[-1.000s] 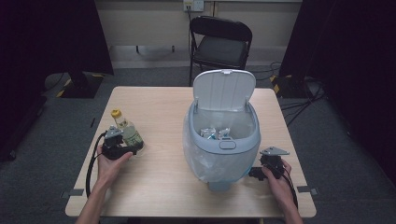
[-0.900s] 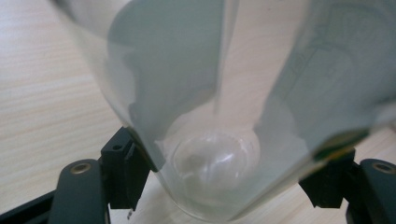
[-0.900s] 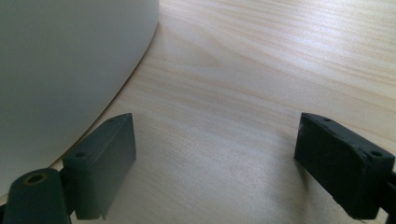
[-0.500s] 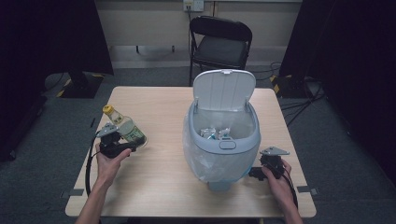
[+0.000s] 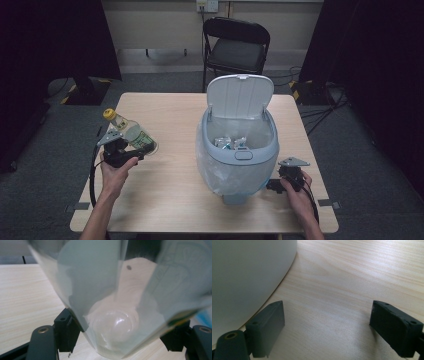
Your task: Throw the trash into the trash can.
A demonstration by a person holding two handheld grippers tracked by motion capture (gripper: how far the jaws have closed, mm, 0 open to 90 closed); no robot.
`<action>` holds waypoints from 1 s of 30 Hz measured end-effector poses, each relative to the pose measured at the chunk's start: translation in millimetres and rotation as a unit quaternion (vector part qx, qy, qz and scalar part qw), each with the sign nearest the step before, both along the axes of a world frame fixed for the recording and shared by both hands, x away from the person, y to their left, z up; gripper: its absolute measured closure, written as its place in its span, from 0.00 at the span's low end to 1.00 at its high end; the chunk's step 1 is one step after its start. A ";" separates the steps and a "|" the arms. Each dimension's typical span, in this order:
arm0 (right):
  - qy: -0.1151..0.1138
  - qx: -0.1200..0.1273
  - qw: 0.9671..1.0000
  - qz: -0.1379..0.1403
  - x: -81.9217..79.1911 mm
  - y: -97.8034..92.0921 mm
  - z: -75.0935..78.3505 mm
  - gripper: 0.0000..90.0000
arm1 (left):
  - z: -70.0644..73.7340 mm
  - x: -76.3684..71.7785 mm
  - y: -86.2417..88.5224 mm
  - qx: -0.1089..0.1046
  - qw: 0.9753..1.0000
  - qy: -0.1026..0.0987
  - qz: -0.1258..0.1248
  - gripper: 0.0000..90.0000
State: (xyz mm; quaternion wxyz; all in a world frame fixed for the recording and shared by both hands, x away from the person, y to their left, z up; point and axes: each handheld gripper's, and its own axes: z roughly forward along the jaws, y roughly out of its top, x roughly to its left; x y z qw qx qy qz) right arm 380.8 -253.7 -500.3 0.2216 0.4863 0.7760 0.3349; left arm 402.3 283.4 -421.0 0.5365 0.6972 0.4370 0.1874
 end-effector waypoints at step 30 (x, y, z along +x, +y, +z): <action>0.000 0.000 1.000 0.000 0.0 0.0 0.0 0.13 | 61.9 -33.2 -27.4 -0.009 0.995 -0.083 -0.051 0.32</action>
